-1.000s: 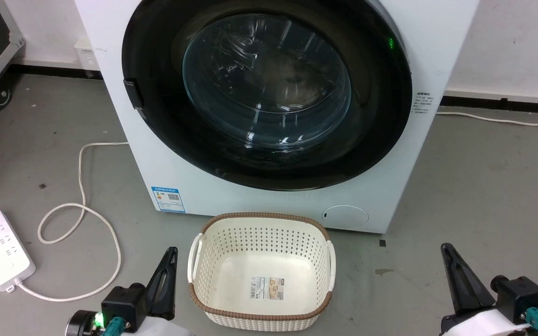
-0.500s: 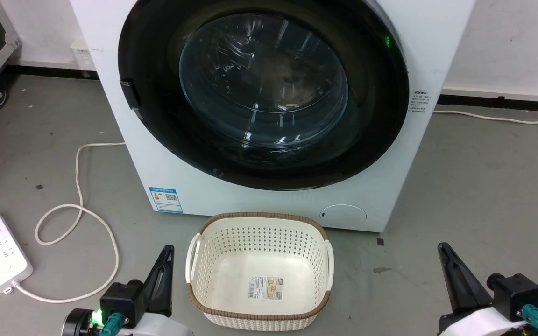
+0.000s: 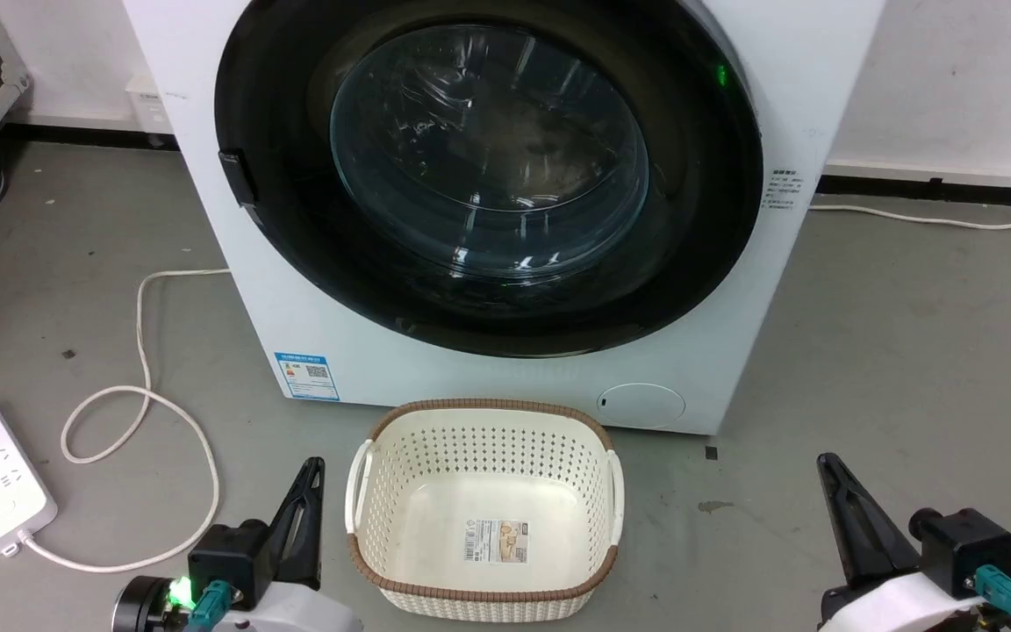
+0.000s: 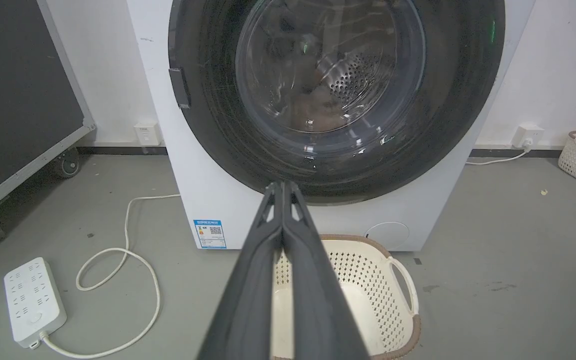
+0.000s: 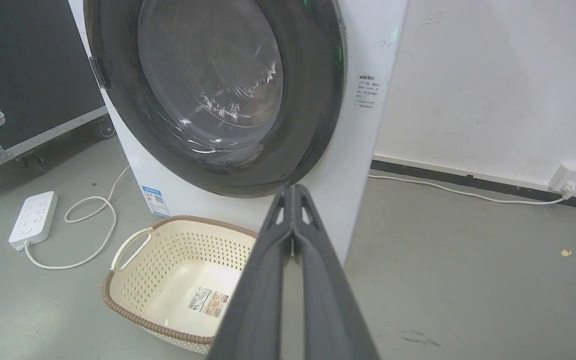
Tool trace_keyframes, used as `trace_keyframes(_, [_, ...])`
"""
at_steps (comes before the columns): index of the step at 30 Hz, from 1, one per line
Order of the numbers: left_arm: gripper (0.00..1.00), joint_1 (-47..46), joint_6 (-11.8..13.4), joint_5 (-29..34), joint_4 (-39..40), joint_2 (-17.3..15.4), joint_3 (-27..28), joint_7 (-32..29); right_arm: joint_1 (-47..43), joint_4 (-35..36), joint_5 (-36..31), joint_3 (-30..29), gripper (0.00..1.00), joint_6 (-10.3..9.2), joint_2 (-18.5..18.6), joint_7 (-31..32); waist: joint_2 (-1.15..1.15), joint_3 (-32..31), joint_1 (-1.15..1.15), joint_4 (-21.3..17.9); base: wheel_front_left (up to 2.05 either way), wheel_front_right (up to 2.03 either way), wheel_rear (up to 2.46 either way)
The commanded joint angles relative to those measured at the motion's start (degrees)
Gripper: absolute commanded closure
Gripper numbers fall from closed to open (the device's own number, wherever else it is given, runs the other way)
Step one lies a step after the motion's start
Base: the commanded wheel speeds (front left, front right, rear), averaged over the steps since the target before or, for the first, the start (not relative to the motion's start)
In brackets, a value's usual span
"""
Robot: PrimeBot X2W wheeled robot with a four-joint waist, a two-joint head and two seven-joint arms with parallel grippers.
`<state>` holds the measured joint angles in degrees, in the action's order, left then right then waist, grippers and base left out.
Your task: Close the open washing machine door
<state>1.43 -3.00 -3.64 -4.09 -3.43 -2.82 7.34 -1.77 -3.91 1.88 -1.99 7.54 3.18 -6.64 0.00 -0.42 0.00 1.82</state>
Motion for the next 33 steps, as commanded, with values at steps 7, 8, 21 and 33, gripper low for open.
trace_keyframes(7, [1.00, -0.6, 0.8, 0.7, 0.9, 0.1, 0.6, -1.2, 0.9, 0.9, -0.7, 0.3, 1.00, -0.03, -0.2, 1.0, 0.00, 0.1, 0.00, -0.3, 0.00, 0.00, 0.00])
trace_keyframes(8, [1.00, -0.7, 0.8, 0.7, 1.0, 0.1, 0.6, -1.3, 0.9, 0.9, -0.7, 0.4, 1.00, -0.03, -0.2, 1.2, 0.00, 0.1, 0.00, -0.3, 0.00, 0.00, 0.00])
trace_keyframes(21, [1.00, -0.9, 1.4, 1.5, 1.7, 0.2, 1.2, -2.8, 1.1, 1.7, -1.0, 0.8, 1.00, -0.04, -0.2, 2.5, 0.00, 0.2, 0.00, -0.7, 0.00, 0.00, 0.00])
trace_keyframes(33, [1.00, -1.1, 2.0, 2.3, 2.7, 0.3, 1.8, -4.5, 1.4, 2.5, -1.3, 1.2, 1.00, -0.04, -0.2, 4.1, 0.00, 0.3, 0.00, -1.1, 0.00, 0.00, 0.00])
